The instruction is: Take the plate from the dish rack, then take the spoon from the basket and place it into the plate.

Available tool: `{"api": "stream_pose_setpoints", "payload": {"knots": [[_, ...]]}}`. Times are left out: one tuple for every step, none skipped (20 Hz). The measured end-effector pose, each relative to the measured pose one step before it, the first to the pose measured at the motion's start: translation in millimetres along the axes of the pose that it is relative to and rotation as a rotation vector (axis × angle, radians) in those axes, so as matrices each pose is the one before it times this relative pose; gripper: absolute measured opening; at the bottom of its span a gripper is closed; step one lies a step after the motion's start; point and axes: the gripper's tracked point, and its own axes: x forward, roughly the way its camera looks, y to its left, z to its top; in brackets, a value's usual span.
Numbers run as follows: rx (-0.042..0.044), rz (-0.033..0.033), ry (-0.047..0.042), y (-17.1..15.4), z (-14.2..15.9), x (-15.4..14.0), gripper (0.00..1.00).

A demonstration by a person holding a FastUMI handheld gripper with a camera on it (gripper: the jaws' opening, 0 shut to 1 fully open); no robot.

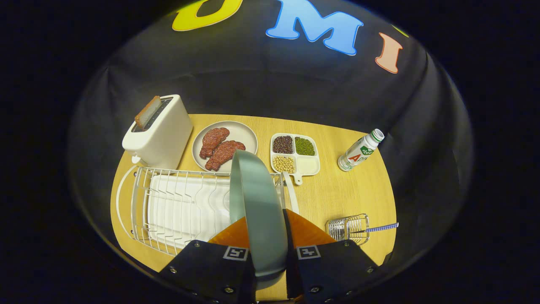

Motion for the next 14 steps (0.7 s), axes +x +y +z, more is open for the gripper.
{"api": "stream_pose_setpoints", "payload": {"knots": [[0.01546, 0.01635, 0.00190, -3.02, -4.09, -7.98, 0.27], [0.01732, 0.01214, 0.00355, -4.19, -6.63, -8.10, 0.27], [0.01185, 0.00317, 0.00152, -6.95, -6.04, -7.58, 0.27], [0.00980, -0.00005, -0.00175, -8.25, -4.43, -7.87, 0.27], [0.00592, 0.00510, -0.00085, -7.19, -4.59, -7.58, 0.27], [0.00999, 0.01174, 0.00106, -5.44, -6.87, -5.79, 0.27], [0.01594, 0.01111, 0.00381, -6.41, -6.60, -5.38, 0.27], [0.01767, 0.01351, 0.00252, -6.18, -5.74, -5.73, 0.27], [0.01573, 0.01581, -0.00152, -6.41, -6.47, -6.28, 0.27], [0.01349, 0.01492, -0.00047, -6.19, -6.86, -5.17, 0.27], [0.01371, 0.01658, -0.00066, -6.85, -8.77, -4.94, 0.27], [0.01168, 0.01778, -0.00024, -6.17, -8.58, -4.53, 0.27], [0.01171, 0.01519, 0.00023, -6.76, -9.79, -2.66, 0.27], [0.01189, 0.00799, 0.00337, -8.56, -9.78, -1.58, 0.27]]}}
